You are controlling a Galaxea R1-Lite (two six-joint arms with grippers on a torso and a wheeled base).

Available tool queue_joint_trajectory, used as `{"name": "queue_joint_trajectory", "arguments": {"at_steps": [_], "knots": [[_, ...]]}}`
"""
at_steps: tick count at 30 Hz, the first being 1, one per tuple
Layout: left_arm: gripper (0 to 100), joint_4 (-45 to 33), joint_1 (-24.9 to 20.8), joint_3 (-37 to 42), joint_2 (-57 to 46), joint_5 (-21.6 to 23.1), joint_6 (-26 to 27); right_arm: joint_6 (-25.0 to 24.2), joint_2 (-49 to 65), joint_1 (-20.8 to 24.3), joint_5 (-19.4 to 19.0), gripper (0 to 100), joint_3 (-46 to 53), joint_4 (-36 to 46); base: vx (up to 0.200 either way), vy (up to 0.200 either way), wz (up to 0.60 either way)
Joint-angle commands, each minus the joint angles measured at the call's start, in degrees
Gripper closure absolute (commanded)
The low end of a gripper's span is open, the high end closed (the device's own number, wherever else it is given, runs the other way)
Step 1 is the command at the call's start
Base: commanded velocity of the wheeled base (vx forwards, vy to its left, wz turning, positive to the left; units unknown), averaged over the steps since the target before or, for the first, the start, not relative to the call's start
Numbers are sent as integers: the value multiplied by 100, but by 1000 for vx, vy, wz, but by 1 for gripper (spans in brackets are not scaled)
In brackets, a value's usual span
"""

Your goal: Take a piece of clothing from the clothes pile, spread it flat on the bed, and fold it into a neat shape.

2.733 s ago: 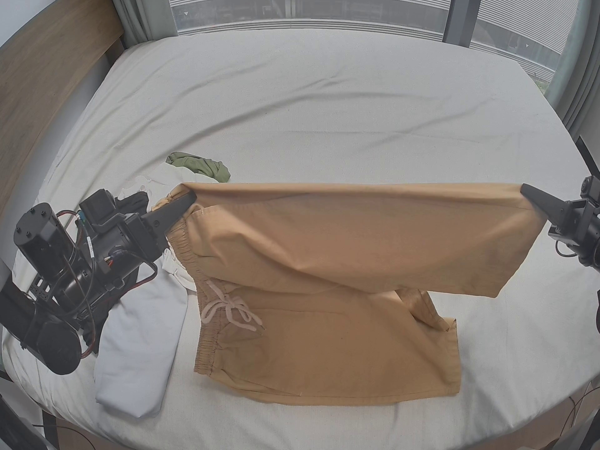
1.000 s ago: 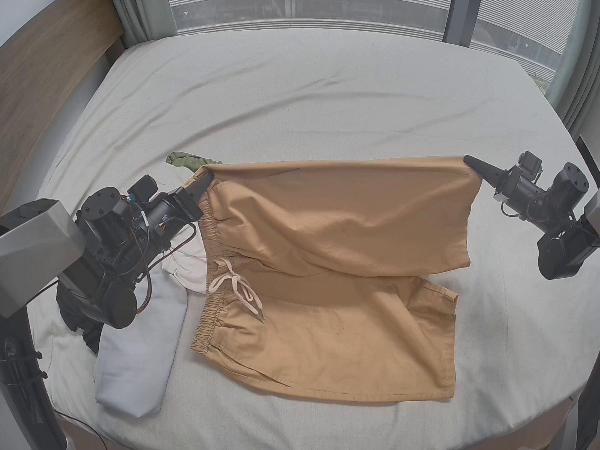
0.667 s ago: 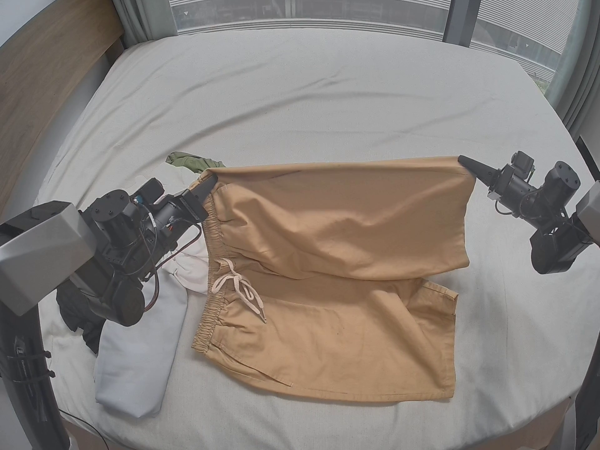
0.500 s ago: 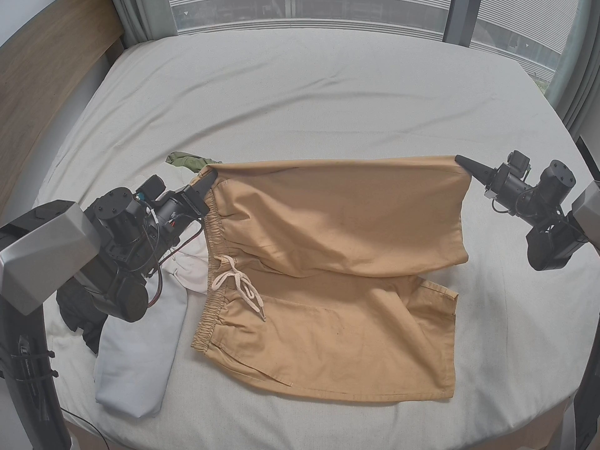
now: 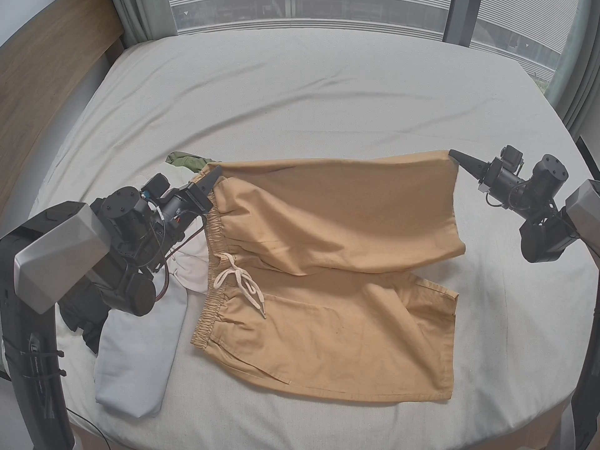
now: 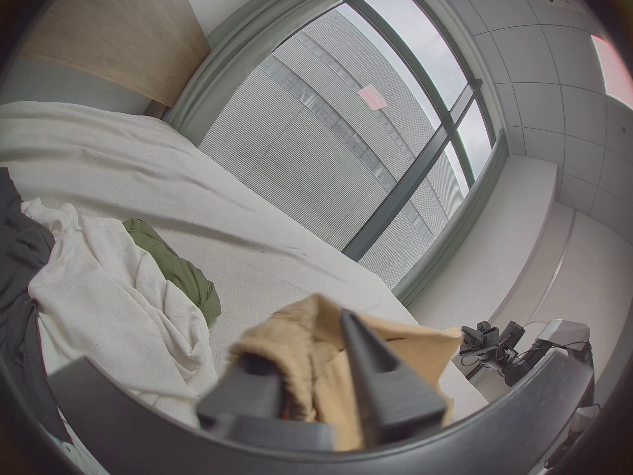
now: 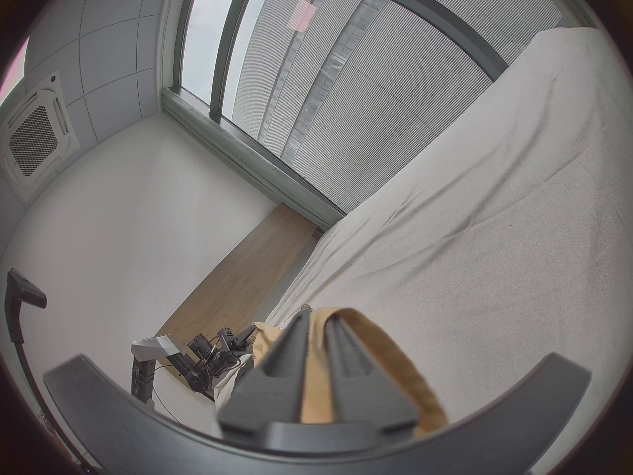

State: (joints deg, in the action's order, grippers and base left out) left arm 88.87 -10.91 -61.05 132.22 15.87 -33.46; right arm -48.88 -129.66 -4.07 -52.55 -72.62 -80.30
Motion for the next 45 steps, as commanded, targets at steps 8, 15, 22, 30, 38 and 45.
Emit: {"name": "queue_joint_trajectory", "arguments": {"at_steps": [8,15,22,30,38,45], "knots": [[0,-326,1,-408,296,-656,-196,10,28,56,386,0,2,146,0,0,0],[0,-819,19,-91,120,-708,-178,116,617,38,395,0,987,-135,0,0,0],[0,-1706,72,814,-882,-656,-11,301,1338,73,395,0,2463,-794,0,0,0],[0,-1891,98,2291,-2130,-295,103,802,1795,73,395,0,3632,-794,0,0,0],[0,-1733,449,3565,-2244,522,1342,925,1777,-41,386,0,4221,-785,0,0,0],[0,-1530,449,4057,-2218,979,1351,925,1637,-278,377,0,4467,-636,0,0,0]]}}
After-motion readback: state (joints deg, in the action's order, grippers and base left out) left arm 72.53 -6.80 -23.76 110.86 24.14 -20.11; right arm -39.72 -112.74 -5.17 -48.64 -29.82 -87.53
